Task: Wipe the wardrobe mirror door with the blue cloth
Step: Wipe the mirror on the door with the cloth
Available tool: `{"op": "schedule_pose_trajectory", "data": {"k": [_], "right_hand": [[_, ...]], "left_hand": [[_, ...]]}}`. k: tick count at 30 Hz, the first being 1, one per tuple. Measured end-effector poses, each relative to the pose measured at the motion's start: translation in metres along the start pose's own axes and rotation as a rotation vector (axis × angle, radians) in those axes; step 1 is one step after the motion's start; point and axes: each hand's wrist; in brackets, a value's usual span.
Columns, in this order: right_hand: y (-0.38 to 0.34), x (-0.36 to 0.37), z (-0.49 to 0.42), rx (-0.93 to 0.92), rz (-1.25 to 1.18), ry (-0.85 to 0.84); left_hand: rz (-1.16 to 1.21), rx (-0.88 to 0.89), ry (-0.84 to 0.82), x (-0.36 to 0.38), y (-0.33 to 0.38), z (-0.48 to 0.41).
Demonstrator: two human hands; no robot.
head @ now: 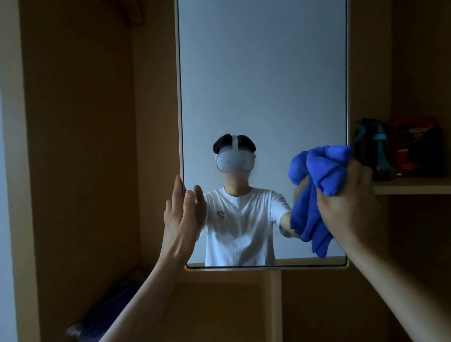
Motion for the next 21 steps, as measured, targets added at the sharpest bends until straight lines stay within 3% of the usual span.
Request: {"op": "schedule_pose_trajectory", "data": {"k": [5,11,18,21], "right_hand": [[-0.049,0.015,0.024,-0.024,-0.067,-0.097],[-0.108,0.036,0.051,-0.192,-0.103,-0.127],[-0.148,0.044,0.058,-0.750,-0.011,-0.280],[-0.148,0.033,0.036,-0.879,0.032,-0.318]], "left_hand": [[-0.028,-0.064,-0.014,0.000,-0.005,-0.007],[0.193,-0.108,-0.078,-0.017,0.000,0.006],[0.382,-0.232,-0.159,-0.028,0.009,0.005],[0.377,-0.255,-0.161,-0.035,0.010,0.006]]}}
Point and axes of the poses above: each hand's wrist, its own z-axis away from the middle knuckle, its own x-axis out of the palm, y = z × x, and after that the axes turned 7 degrees about z, right-handed
